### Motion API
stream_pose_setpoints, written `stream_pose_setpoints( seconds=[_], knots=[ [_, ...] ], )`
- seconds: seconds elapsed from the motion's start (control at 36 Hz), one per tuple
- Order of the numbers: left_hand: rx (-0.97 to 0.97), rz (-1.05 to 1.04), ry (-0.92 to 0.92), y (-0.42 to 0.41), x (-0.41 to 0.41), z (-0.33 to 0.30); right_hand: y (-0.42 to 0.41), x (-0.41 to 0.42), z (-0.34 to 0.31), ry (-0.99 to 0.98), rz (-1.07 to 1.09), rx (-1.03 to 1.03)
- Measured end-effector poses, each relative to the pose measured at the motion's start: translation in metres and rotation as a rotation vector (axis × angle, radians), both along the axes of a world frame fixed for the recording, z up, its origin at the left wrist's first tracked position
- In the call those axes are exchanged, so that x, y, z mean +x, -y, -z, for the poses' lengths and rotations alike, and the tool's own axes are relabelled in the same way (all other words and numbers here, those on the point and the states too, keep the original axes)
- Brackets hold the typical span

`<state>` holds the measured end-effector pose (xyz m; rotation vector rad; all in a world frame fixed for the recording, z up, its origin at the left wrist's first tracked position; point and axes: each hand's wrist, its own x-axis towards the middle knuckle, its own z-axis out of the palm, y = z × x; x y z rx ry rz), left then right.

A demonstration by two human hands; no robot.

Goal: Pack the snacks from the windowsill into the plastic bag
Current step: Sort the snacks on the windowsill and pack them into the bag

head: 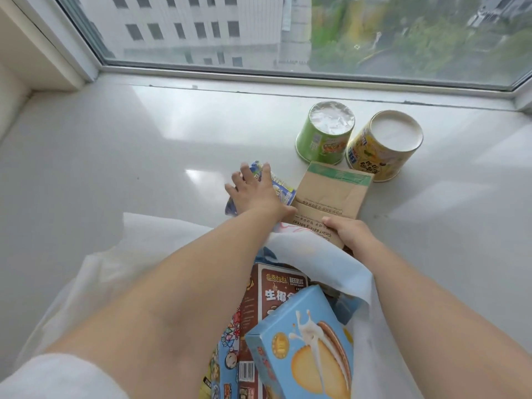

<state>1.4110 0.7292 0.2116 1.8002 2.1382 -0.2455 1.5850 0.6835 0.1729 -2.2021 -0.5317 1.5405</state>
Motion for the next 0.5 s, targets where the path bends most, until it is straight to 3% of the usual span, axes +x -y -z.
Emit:
stream_pose_setpoints(
  seconds=[0.17,0.25,0.36,0.5],
  knots=[
    [-0.043,0.001,-0.001,0.002,-0.003,-0.007,0.013,-0.01,-0.02,0.214,-0.003,0.085],
    [-0.012,-0.052,0.098,0.006,-0.017,-0.016,0.022,-0.018,-0.048,0.38,-0.056,0.201],
    [0.239,-0.043,0.279,0.017,-0.041,-0.045,0.03,-0.021,-0.092,0.493,-0.077,0.48],
    [0.562,0.018,0.497,0.042,-0.06,-0.101,0.039,-0.032,-0.153,0.467,0.142,0.749]
  ],
)
